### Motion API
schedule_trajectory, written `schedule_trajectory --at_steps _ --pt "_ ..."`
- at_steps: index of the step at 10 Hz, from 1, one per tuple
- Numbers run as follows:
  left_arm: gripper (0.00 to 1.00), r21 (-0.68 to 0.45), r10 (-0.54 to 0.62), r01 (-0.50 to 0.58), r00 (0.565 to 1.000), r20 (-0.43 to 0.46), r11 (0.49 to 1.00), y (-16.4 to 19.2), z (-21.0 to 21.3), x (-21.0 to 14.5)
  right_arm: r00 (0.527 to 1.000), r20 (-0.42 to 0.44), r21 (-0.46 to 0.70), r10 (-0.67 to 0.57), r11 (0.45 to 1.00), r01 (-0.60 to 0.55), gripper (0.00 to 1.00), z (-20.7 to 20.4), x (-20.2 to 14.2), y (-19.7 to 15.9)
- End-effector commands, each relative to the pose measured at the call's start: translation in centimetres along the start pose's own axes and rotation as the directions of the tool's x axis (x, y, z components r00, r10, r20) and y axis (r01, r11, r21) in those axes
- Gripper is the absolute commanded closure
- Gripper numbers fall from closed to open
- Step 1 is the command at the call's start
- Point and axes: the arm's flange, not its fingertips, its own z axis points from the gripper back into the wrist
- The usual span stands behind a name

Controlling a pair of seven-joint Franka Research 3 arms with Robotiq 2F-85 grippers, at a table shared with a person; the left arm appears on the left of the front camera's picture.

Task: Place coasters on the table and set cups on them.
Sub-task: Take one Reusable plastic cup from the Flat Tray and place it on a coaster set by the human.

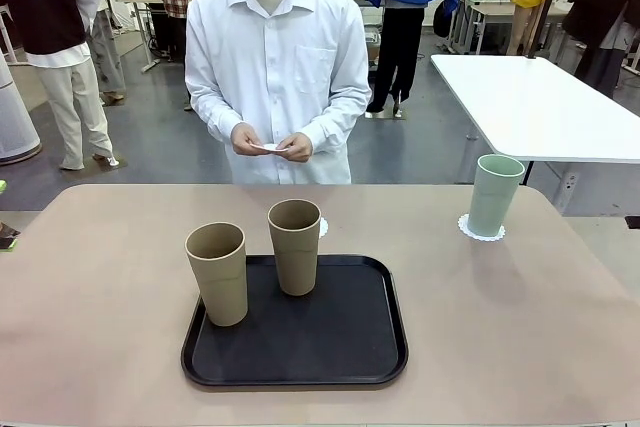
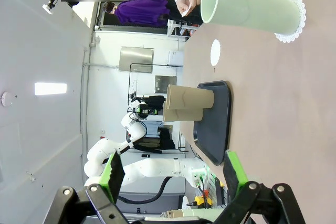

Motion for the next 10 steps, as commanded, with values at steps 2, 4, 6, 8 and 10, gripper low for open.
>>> schedule_trajectory --at_steps 2,4,6,8,10 --pt "0.0 -0.015 -0.007 0.008 1.0 0.005 1.0 -0.1 0.1 0.0 1.0 0.003 0.006 0.001 1.0 -0.001 0.0 0.0 -0.1 0.0" --pt "0.0 -0.015 -0.007 0.008 1.0 0.005 1.0 -0.1 0.1 0.0 1.0 0.003 0.006 0.001 1.0 -0.001 0.0 0.0 -0.1 0.0" --pt "0.0 -0.015 -0.007 0.008 1.0 0.005 1.0 -0.1 0.1 0.0 1.0 0.0 0.0 0.0 1.0 0.0 0.0 0.0 0.0 0.0" --pt "0.0 -0.015 -0.007 0.008 1.0 0.005 1.0 -0.1 0.1 0.0 0.967 -0.165 -0.107 0.196 0.971 -0.215 0.0 -2.0 2.7 5.5" --pt "0.0 -0.015 -0.007 0.008 1.0 0.005 1.0 -0.1 0.1 0.0 0.856 -0.345 -0.19 0.384 0.865 -0.465 0.0 -6.2 3.5 13.8"
